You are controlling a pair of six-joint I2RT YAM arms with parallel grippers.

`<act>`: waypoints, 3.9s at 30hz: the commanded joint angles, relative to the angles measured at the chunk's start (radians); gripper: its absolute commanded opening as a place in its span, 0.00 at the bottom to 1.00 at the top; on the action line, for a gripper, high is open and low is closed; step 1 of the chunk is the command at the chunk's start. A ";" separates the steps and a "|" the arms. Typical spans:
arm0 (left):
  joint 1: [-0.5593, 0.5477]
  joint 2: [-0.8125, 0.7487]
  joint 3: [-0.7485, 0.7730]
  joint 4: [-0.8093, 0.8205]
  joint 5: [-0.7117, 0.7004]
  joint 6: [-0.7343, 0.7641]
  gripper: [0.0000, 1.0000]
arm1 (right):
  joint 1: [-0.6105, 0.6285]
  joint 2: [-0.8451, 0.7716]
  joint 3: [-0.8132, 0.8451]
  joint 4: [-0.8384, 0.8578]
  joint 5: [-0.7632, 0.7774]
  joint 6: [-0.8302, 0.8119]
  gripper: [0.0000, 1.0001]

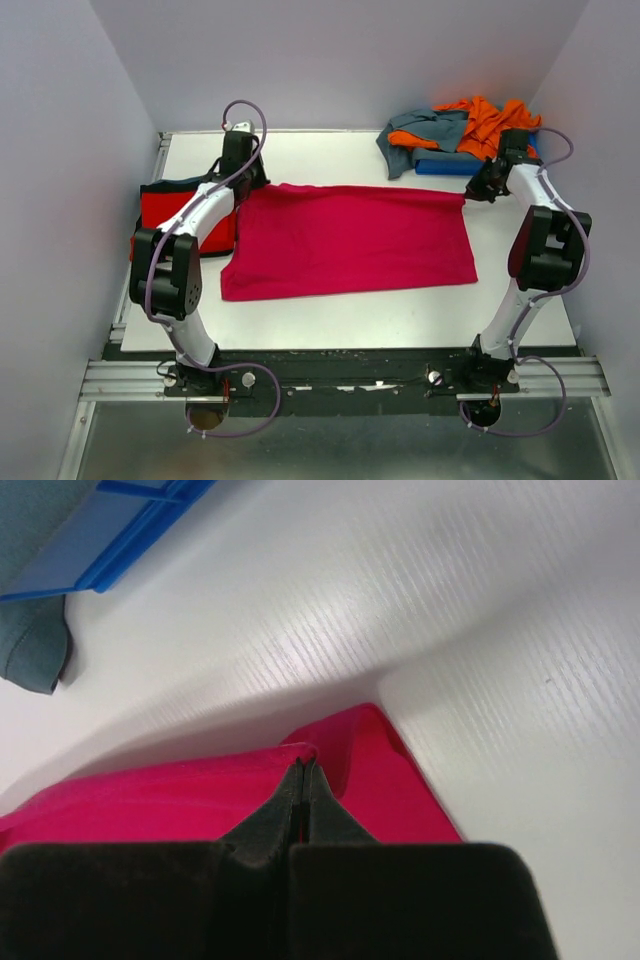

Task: Fold and stack the t-shirts
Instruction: Fold the other side of the tshirt into a rectangle

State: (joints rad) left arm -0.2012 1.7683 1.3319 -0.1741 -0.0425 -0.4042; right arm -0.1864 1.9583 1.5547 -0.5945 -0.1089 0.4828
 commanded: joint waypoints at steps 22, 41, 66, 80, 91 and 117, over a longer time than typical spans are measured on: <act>-0.035 -0.250 -0.172 -0.062 -0.217 -0.061 0.00 | -0.018 -0.133 -0.174 0.104 0.069 0.097 0.01; -0.119 -0.360 -0.333 -0.122 -0.306 -0.137 0.00 | -0.036 -0.191 -0.278 0.142 0.068 0.126 0.01; -0.142 -0.455 -0.579 -0.154 -0.208 -0.228 0.00 | -0.059 -0.243 -0.468 0.237 0.057 0.207 0.01; -0.213 -0.598 -0.640 -0.195 -0.211 -0.289 0.10 | -0.059 -0.475 -0.584 0.393 -0.021 0.145 0.56; -0.214 -0.681 -0.620 -0.272 -0.255 -0.300 0.38 | 0.079 -0.463 -0.659 0.510 -0.236 0.123 0.49; -0.018 -0.055 -0.169 -0.154 -0.189 -0.278 0.11 | 0.765 0.255 0.085 0.553 -0.498 0.132 0.53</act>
State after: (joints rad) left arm -0.2298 1.6287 1.1133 -0.3149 -0.2638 -0.6636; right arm 0.5602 2.1189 1.5234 -0.0006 -0.5625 0.6132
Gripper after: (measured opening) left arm 0.184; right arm 0.523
